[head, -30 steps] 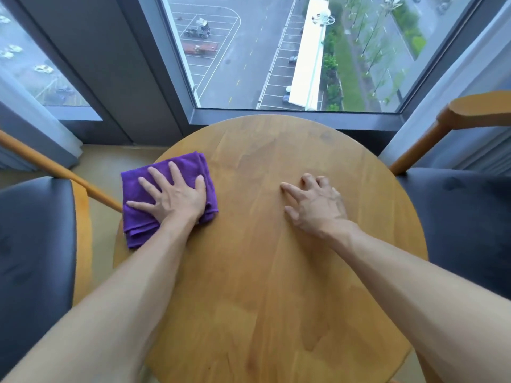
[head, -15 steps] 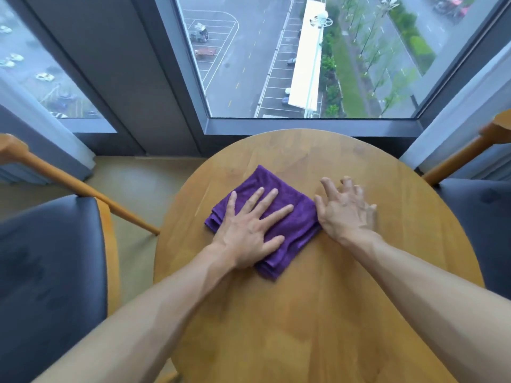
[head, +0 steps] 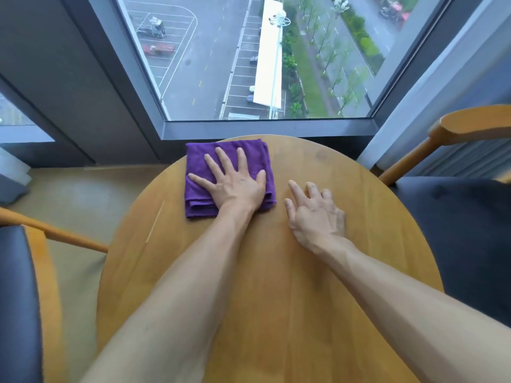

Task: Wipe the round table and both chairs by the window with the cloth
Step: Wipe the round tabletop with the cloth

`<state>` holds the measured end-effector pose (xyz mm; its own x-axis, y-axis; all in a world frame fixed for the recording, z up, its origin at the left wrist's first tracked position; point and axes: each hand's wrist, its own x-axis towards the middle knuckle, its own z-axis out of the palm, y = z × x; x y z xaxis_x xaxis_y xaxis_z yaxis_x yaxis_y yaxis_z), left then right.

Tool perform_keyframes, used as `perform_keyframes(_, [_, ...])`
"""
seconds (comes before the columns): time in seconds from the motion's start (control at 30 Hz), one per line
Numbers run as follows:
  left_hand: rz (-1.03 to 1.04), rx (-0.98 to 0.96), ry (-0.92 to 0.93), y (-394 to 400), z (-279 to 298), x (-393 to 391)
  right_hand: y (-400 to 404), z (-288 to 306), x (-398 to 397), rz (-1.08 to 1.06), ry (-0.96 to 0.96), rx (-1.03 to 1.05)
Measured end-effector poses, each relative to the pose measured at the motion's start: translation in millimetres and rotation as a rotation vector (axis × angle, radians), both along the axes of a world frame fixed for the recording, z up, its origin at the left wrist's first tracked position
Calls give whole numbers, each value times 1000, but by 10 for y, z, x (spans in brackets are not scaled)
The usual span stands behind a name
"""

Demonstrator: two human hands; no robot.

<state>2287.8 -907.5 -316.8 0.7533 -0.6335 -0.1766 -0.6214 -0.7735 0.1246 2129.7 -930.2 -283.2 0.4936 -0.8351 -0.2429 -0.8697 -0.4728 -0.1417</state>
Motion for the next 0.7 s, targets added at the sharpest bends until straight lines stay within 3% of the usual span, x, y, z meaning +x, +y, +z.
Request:
perform_keyframes(0.13, [-345,-13,-23,243,-10,-275,-68,54,133,-31,60,-50])
perform_keyframes(0.23, [-425,19,-43,671,-38,-237,-119,75,238,-76,98,-24])
perform_keyframes(0.43, [-88,78,-60,894,-78,521,-115,44,230,-68,80,-48])
perform_keyframes(0.57, [28,44,-2,321,-55,805,-126,30,236,-73,74,-8])
perform_keyframes(0.7, [41,11,-67,-349,-29,900,-126,-5,168,-48,66,5])
